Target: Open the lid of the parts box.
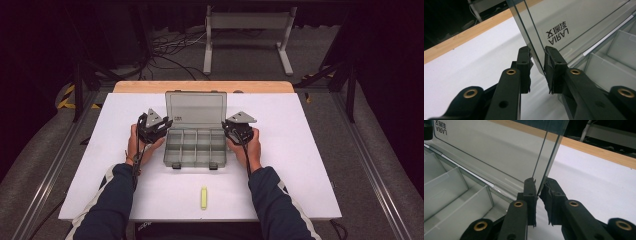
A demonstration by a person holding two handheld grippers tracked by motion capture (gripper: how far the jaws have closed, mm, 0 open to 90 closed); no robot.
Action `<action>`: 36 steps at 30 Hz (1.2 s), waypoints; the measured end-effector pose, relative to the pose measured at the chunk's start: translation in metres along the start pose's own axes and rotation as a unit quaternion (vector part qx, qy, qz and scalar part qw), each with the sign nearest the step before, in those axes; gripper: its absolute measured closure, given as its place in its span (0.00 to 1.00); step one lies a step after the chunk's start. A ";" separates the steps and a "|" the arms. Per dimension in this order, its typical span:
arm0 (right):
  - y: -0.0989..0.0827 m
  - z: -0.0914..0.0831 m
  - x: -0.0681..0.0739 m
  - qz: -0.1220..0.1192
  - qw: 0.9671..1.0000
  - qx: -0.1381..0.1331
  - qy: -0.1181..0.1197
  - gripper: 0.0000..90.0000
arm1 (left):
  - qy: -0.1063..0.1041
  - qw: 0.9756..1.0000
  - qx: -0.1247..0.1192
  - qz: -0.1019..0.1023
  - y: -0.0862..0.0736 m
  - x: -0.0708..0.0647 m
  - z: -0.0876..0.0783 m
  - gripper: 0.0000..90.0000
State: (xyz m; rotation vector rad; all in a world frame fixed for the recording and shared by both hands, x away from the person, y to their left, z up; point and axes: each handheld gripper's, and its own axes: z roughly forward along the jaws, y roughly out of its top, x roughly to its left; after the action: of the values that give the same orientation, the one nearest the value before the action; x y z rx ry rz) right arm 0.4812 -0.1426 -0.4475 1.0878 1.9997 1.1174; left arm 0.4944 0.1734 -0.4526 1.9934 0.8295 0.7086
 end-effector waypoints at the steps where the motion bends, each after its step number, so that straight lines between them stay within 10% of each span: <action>1: -0.001 0.000 -0.001 0.012 1.000 -0.003 0.005 0.88 | -0.001 1.000 0.000 -0.001 0.000 0.000 0.000 0.84; 36: 0.004 0.004 0.005 -0.022 0.999 0.026 -0.028 0.86 | 0.006 1.000 0.020 0.010 0.000 -0.001 0.003 0.81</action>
State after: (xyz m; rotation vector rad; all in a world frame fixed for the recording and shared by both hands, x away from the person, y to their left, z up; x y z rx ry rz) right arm 0.4831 -0.1352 -0.4467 1.0845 2.0097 1.0057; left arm 0.4964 0.1715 -0.4548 2.0368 0.8374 0.7204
